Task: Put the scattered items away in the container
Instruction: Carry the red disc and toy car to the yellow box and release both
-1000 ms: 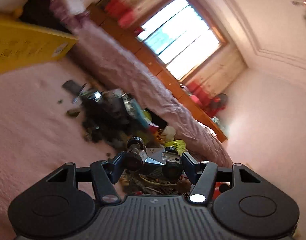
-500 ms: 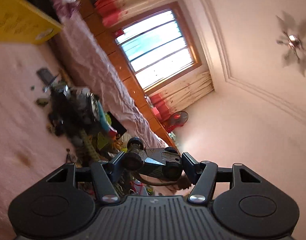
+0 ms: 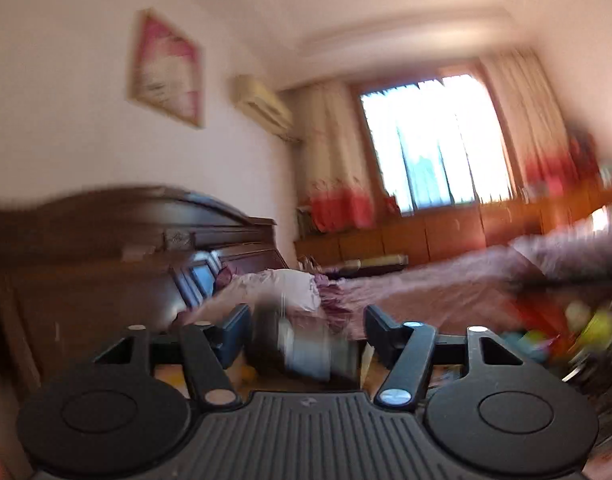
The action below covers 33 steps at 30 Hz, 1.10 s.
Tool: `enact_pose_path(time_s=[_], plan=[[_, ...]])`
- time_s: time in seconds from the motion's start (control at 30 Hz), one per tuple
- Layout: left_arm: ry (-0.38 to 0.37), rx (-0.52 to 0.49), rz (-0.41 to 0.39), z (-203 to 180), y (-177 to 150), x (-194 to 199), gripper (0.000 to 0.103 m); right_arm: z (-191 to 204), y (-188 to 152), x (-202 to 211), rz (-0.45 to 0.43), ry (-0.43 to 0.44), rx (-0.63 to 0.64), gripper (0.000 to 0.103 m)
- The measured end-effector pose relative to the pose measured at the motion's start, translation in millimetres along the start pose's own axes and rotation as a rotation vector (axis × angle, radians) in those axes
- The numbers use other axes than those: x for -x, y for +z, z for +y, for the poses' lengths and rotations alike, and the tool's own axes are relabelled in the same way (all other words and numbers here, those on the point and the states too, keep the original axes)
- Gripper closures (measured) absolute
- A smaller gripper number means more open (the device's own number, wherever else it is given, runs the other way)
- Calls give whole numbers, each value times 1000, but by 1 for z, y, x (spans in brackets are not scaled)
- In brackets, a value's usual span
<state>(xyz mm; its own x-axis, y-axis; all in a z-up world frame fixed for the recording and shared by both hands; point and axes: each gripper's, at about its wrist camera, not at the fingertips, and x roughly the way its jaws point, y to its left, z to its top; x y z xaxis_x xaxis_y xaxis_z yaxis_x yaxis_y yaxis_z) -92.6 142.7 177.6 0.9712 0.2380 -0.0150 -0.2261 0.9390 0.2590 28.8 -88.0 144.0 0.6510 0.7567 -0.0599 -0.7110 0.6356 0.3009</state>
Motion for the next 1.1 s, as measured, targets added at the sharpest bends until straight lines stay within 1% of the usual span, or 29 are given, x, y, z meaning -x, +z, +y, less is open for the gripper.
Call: enact_pose_path(time_s=[0.03, 0.07, 0.1, 0.13, 0.17, 0.2, 0.23, 0.27, 0.3, 0.37, 0.4, 0.43, 0.47, 0.5, 0.53, 0.57, 0.6, 0.63, 0.67, 0.7, 0.77, 0.8, 0.83, 0.9, 0.93, 0.97, 1.03, 1.07, 1.1], plan=[[-39, -24, 25, 18, 4, -23, 0, 4, 18, -37, -12, -42, 26, 3], [-41, -12, 76, 35, 5, -44, 3, 6, 27, -62, -40, -115, 43, 0], [-10, 19, 135, 44, 5, -55, 6, 3, 29, -77, -63, -180, 27, 0], [14, 63, 180, 50, 5, -54, 8, -6, 23, -78, -75, -177, -33, 0], [-27, 112, 166, 56, 0, -38, 6, -16, 12, -68, -82, -122, -95, 0], [-79, 152, 101, 63, -10, -15, 2, -26, -4, -56, -72, -66, -126, 0], [-103, 197, 28, 67, -23, 10, 0, -35, -25, -44, -27, -38, -129, 0], [-102, 249, -34, 64, -41, 36, 0, -46, -45, -31, 26, -29, -127, 0], [-106, 284, -52, 60, -53, 54, 0, -58, -68, -17, 82, -36, -122, 0], [-173, 318, -65, 39, -80, 84, 0, -77, -111, 13, 205, -108, -98, 0], [-197, 316, -54, 27, -88, 92, 0, -87, -125, 25, 252, -142, -96, 0], [-222, 299, -24, 12, -95, 98, 0, -93, -140, 39, 295, -174, -101, 0], [-244, 273, -4, 0, -101, 100, 0, -100, -150, 51, 321, -197, -107, 0], [-250, 226, 7, -12, -101, 102, 0, -109, -158, 64, 340, -225, -114, 0], [-232, 171, 12, -25, -98, 99, 0, -114, -167, 73, 356, -260, -116, 0], [-217, 139, -1, -33, -92, 102, 1, -115, -171, 80, 362, -283, -115, 0], [-229, 148, -28, -37, -94, 104, 1, -113, -175, 79, 355, -283, -108, 0], [-259, 179, -49, -37, -93, 106, 1, -110, -171, 75, 349, -282, -99, 0], [-289, 208, -46, -42, -94, 108, 1, -107, -169, 74, 337, -277, -88, 0], [-309, 231, -34, -46, -96, 96, 1, -106, -168, 71, 320, -271, -72, 0], [-340, 258, -6, -55, -95, 91, 1, -100, -166, 64, 292, -268, -28, 0], [-357, 265, -1, -59, -95, 89, 1, -97, -165, 67, 269, -267, -2, 0], [-374, 274, 0, -62, -96, 87, 1, -91, -152, 61, 248, -267, 14, 0], [-401, 309, 10, -61, -98, 80, 2, -84, -141, 66, 196, -268, 38, 0], [-413, 328, 22, -64, -96, 77, 2, -82, -136, 69, 165, -276, 48, 0], [-421, 344, 33, -73, -95, 61, 2, -82, -131, 74, 133, -295, 59, 0], [-438, 372, 45, -83, -91, 43, 4, -87, -123, 83, 77, -358, 86, 0], [-444, 391, 55, -89, -89, 31, 7, -91, -119, 87, 54, -383, 91, 0], [-445, 405, 70, -95, -88, 16, 16, -98, -116, 92, 27, -410, 90, 0]])
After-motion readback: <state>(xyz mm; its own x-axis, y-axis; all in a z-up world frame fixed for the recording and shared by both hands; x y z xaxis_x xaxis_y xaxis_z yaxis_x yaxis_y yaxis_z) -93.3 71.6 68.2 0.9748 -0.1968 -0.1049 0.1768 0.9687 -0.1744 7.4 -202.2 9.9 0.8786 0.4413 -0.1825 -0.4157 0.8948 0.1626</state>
